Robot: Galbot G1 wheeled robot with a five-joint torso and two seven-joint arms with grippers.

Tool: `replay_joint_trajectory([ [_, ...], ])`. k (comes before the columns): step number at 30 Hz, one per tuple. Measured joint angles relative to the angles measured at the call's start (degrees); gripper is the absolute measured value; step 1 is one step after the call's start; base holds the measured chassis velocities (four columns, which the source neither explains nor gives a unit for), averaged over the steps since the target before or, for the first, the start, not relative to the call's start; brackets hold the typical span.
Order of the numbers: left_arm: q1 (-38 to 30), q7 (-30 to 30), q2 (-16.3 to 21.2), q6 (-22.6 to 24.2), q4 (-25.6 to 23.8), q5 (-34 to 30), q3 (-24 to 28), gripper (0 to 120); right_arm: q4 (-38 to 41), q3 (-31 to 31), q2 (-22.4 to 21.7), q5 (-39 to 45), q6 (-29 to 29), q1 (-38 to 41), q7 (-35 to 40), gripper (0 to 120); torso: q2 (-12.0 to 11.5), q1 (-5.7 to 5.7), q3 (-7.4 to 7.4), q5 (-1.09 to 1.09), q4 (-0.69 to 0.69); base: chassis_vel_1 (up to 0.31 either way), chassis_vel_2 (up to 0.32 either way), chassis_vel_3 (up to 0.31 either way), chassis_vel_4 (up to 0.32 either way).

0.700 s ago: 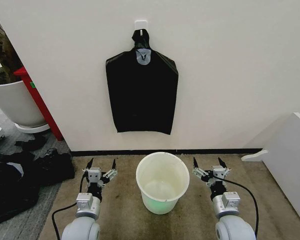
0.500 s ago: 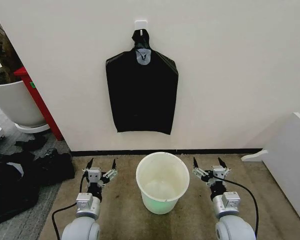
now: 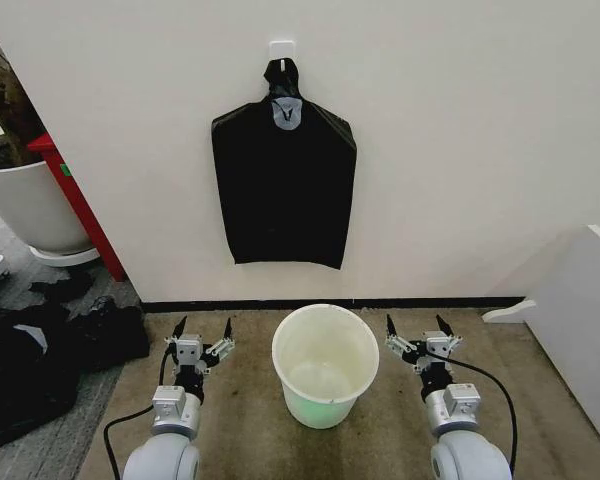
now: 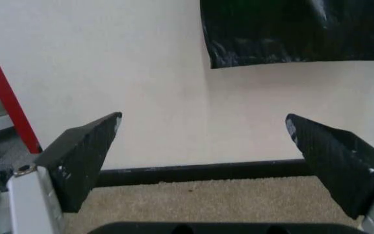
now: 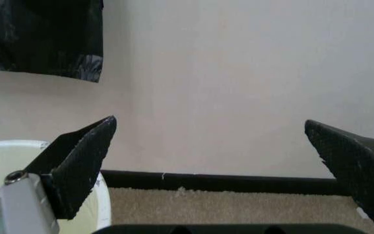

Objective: Place the garbage bag over the trash bin.

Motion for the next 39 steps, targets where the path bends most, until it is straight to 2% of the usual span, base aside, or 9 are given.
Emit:
replay_joint_trajectory([
  [39, 0.00, 0.00, 0.00, 0.00, 0.00, 0.00, 0.00, 100, 0.00, 0.00, 0.00, 0.00, 0.00, 0.00, 0.00, 100, 0.00, 0.00, 0.00, 0.00, 0.00, 0.000, 0.000, 0.000, 0.000],
])
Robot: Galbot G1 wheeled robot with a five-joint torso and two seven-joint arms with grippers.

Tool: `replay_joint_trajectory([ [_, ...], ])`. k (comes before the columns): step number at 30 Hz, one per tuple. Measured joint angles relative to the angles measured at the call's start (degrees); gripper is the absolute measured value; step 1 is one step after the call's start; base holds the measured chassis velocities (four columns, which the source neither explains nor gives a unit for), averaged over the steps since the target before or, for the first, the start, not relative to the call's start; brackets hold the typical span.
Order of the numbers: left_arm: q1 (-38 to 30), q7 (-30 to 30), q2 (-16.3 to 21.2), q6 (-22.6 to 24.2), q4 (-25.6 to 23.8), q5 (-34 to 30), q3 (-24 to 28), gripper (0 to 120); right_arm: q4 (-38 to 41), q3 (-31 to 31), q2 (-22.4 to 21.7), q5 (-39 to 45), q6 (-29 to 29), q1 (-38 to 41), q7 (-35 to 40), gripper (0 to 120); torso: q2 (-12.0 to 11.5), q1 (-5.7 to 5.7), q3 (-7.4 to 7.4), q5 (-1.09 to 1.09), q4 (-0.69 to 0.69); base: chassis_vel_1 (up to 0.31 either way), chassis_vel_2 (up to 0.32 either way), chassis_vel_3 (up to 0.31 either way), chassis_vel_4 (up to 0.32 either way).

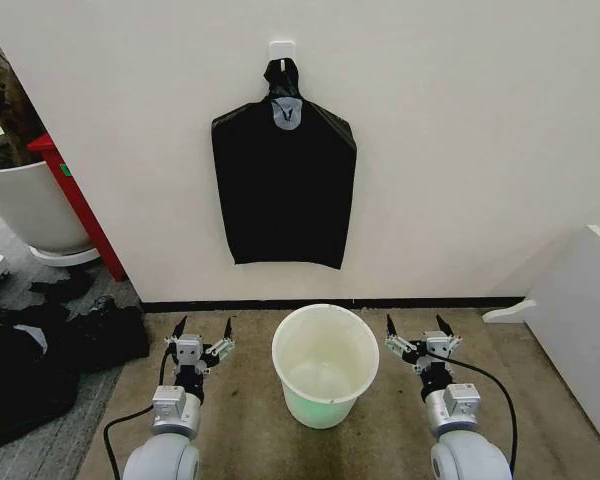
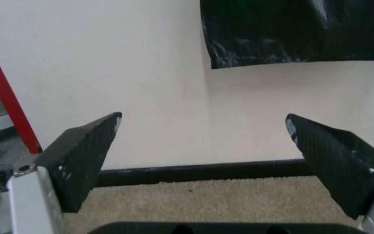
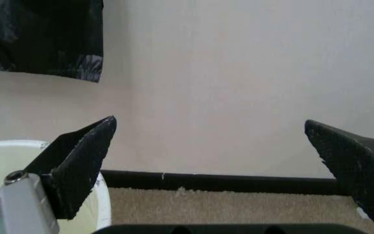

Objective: Place the garbage bag over the trash bin.

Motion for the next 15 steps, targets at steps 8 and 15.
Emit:
replay_joint_trajectory([
  [8, 0.00, 0.00, 0.00, 0.00, 0.00, 0.00, 0.00, 100, 0.00, 0.00, 0.00, 0.00, 0.00, 0.00, 0.00, 100, 0.00, 0.00, 0.00, 0.00, 0.00, 0.000, 0.000, 0.000, 0.000],
  [15, 0.00, 0.00, 0.00, 0.00, 0.00, 0.00, 0.00, 100, 0.00, 0.00, 0.00, 0.00, 0.00, 0.00, 0.00, 100, 0.00, 0.00, 0.00, 0.00, 0.00, 0.000, 0.000, 0.000, 0.000],
])
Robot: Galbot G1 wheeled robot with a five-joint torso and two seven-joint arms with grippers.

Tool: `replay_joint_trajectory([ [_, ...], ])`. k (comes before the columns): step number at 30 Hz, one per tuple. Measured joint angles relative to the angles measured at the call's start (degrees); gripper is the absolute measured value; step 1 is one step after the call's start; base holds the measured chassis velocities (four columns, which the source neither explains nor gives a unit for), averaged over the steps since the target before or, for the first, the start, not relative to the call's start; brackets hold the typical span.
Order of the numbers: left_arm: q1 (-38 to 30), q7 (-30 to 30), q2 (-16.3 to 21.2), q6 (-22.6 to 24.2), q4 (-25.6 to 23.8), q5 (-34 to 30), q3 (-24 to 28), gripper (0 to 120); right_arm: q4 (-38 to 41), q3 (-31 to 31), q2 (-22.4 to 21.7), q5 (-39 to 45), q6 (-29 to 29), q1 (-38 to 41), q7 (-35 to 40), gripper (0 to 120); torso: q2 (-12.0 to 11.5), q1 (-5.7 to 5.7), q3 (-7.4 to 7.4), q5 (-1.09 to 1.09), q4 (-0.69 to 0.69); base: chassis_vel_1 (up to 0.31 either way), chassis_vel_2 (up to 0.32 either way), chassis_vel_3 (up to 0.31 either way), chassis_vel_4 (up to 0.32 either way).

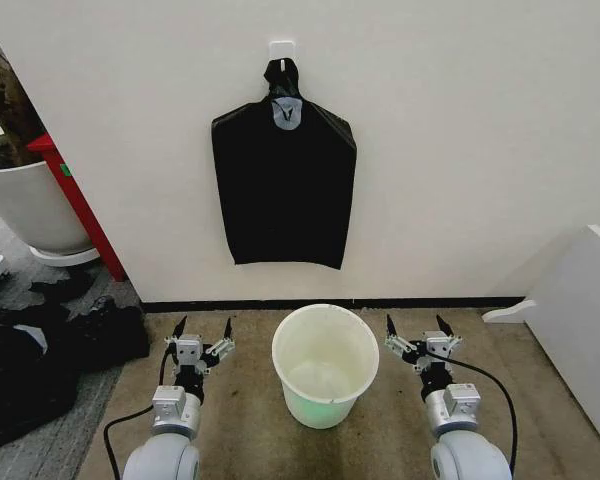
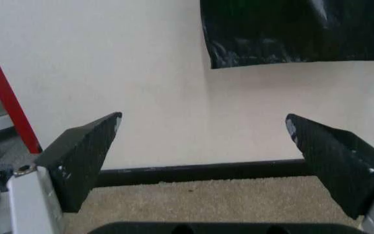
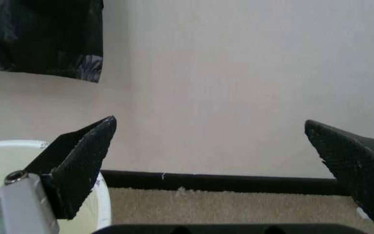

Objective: Place the garbage bag over the trash bin.

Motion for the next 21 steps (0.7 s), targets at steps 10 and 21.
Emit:
replay_joint_trajectory([
  [10, 0.00, 0.00, 0.00, 0.00, 0.00, 0.00, 0.00, 100, 0.00, 0.00, 0.00, 0.00, 0.00, 0.00, 0.00, 100, 0.00, 0.00, 0.00, 0.00, 0.00, 0.000, 0.000, 0.000, 0.000],
  [21, 0.00, 0.00, 0.00, 0.00, 0.00, 0.00, 0.00, 100, 0.00, 0.00, 0.00, 0.00, 0.00, 0.00, 0.00, 100, 0.00, 0.00, 0.00, 0.00, 0.00, 0.000, 0.000, 0.000, 0.000],
])
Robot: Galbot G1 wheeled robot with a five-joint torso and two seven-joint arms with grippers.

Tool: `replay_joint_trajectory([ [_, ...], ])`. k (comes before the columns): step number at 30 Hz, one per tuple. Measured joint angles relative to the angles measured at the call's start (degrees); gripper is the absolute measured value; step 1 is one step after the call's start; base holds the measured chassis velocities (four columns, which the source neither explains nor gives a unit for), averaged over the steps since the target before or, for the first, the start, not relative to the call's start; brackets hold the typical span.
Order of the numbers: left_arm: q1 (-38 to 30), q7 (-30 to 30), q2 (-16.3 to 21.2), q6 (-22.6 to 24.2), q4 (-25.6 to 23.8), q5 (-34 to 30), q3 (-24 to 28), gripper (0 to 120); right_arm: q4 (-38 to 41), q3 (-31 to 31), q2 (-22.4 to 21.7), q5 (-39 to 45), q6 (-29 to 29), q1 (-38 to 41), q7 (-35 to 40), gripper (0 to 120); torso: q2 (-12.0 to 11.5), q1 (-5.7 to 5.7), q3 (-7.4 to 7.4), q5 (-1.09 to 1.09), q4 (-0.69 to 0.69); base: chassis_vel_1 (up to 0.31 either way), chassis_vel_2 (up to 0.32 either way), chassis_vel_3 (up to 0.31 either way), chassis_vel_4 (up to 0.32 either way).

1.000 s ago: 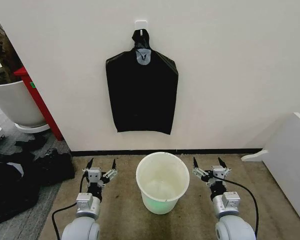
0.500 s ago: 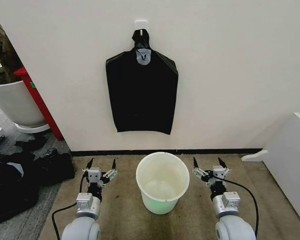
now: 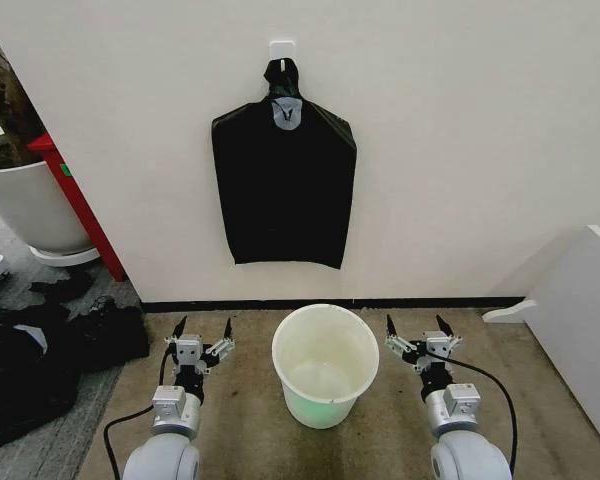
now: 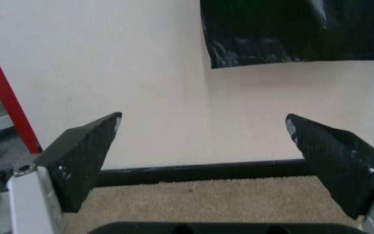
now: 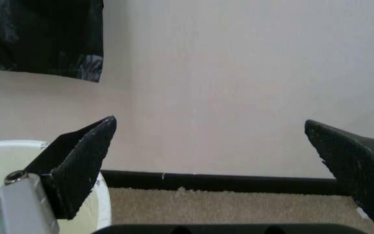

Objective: Place the garbage bag over the trash bin.

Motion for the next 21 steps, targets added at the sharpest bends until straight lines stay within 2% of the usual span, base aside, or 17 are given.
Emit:
replay_joint_trajectory([
  [21, 0.00, 0.00, 0.00, 0.00, 0.00, 0.00, 0.00, 100, 0.00, 0.00, 0.00, 0.00, 0.00, 0.00, 0.00, 100, 0.00, 0.00, 0.00, 0.00, 0.00, 0.000, 0.000, 0.000, 0.000],
])
